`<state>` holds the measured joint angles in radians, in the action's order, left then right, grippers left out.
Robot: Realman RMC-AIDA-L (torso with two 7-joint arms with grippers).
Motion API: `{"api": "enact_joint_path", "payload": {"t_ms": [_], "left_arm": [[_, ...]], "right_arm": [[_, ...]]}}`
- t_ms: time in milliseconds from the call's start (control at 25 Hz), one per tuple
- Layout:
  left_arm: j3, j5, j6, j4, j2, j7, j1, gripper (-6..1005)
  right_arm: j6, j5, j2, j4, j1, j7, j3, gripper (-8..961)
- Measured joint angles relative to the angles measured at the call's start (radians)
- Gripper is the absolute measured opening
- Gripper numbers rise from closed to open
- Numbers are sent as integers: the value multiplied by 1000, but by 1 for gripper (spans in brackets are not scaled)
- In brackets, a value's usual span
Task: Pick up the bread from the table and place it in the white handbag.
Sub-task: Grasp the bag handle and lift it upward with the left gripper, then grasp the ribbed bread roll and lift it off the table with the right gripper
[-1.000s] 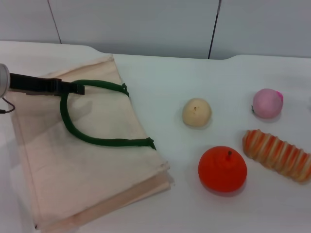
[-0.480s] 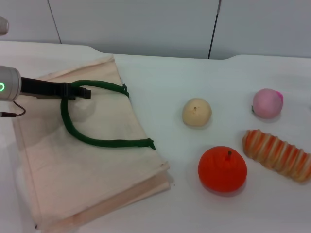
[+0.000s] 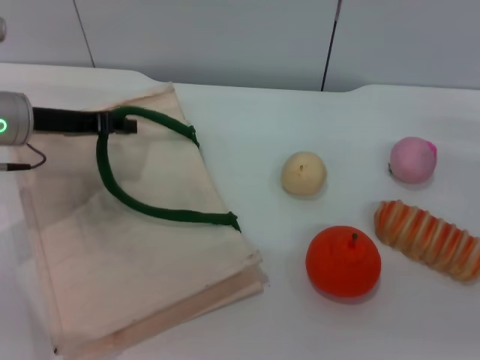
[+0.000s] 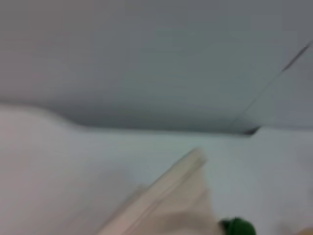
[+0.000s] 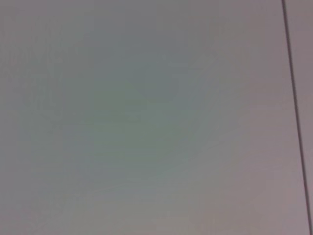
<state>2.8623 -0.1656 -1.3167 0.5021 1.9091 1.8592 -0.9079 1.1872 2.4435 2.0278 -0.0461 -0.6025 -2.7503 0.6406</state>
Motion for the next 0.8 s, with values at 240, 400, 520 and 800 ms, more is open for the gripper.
{"api": "enact_joint_path", "payload": {"t_ms": [240,400,520,800], "left_arm": [[0,-259,-217,5,-36,-173,57,105],[1,-422,-423,13,-63,-293,92,37],[2,-458,-538,38,-79,-319,96,24],[2,-461,-676,94,-86,-320,75,15]], "right_arm": [[0,0,0,-2,1,0,-30,892],[-1,0,0,-4,3,1,-32,892],[-3,0,0,-4,3,10,-33,892],[-10,0,-1,0,5,89,-34,893]]}}
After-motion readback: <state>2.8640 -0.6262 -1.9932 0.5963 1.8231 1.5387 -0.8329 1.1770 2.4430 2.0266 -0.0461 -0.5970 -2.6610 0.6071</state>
